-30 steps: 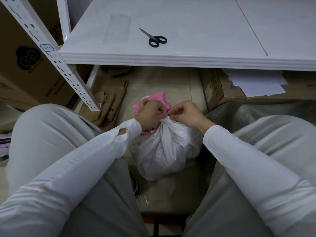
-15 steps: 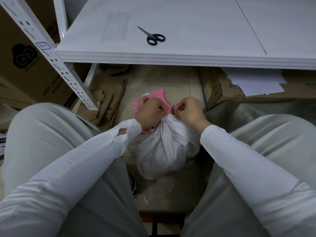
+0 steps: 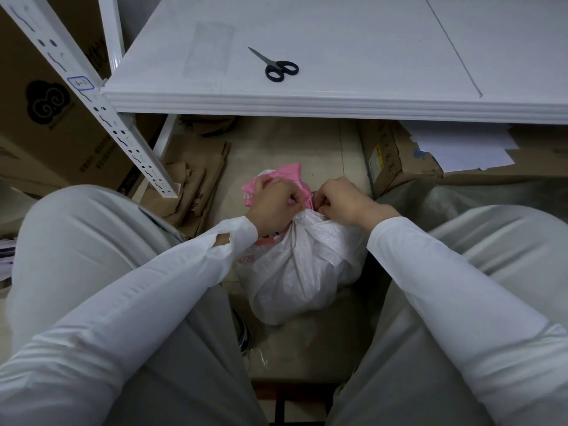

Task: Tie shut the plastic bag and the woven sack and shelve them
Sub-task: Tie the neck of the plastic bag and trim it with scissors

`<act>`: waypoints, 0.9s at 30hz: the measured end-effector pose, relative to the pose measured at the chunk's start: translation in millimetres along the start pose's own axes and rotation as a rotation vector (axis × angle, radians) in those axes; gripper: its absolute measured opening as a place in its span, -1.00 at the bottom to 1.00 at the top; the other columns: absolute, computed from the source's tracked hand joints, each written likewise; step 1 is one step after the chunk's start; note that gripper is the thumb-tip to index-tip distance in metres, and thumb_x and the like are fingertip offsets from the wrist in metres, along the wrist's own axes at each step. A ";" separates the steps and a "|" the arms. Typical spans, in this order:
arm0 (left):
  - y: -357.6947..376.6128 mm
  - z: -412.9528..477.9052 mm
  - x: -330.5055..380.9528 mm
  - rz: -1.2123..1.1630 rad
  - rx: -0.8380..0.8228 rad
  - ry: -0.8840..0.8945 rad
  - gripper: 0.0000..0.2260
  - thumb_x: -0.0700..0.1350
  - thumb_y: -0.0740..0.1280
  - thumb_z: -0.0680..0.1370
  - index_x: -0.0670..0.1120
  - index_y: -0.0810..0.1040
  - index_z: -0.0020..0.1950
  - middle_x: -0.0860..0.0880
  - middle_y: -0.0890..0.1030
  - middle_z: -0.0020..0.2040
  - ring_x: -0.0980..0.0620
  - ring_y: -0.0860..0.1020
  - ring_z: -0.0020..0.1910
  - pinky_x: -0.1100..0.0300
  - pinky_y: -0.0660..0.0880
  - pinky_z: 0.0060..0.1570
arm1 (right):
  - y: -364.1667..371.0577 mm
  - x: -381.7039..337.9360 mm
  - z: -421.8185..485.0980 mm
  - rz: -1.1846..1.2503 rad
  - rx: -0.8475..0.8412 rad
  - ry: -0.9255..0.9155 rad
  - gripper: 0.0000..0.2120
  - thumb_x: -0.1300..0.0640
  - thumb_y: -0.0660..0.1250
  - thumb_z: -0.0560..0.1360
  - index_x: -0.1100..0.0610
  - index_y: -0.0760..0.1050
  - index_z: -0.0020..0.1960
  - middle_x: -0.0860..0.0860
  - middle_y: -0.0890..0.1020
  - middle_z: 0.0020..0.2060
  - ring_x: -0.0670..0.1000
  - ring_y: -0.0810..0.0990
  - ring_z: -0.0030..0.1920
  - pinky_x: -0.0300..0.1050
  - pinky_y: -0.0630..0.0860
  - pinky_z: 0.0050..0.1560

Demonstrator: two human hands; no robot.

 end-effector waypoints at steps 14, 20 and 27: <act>-2.0 -3.6 12.6 0.057 -0.008 0.065 -0.90 -0.14 0.37 0.48 0.00 0.57 -0.23 0.16 0.56 -0.21 0.11 0.49 -0.03 0.18 0.05 0.23 | 12.6 -15.8 -2.8 -0.315 -0.121 -0.080 -0.88 0.26 0.21 0.54 0.13 0.40 -0.16 0.16 0.51 -0.08 0.15 0.48 -0.20 -0.06 0.38 -0.20; -0.1 -5.9 18.2 0.085 -0.019 0.092 -0.88 -0.14 0.37 0.47 0.03 0.55 -0.26 0.17 0.54 -0.22 0.10 0.49 -0.02 0.21 0.04 0.18 | 14.7 -14.1 -2.1 -0.315 -0.127 -0.049 -0.86 0.18 0.25 0.55 0.23 0.50 0.06 0.20 0.53 0.02 0.24 0.57 -0.01 -0.06 0.39 -0.15; -0.1 -5.9 18.0 0.085 0.000 0.118 -0.93 -0.11 0.37 0.48 -0.02 0.61 -0.20 0.11 0.62 -0.14 0.09 0.49 0.01 0.22 0.02 0.18 | 35.4 1.7 5.2 -0.293 -0.229 -0.014 -0.79 0.24 0.20 0.56 0.22 0.48 0.17 0.17 0.57 0.08 0.20 0.59 0.02 -0.09 0.46 -0.11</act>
Point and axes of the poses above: each hand's wrist, its own z-axis towards the middle knuckle, its own y-axis out of the palm, x = y × z, the point moved 10 cm from there along z, towards the middle knuckle
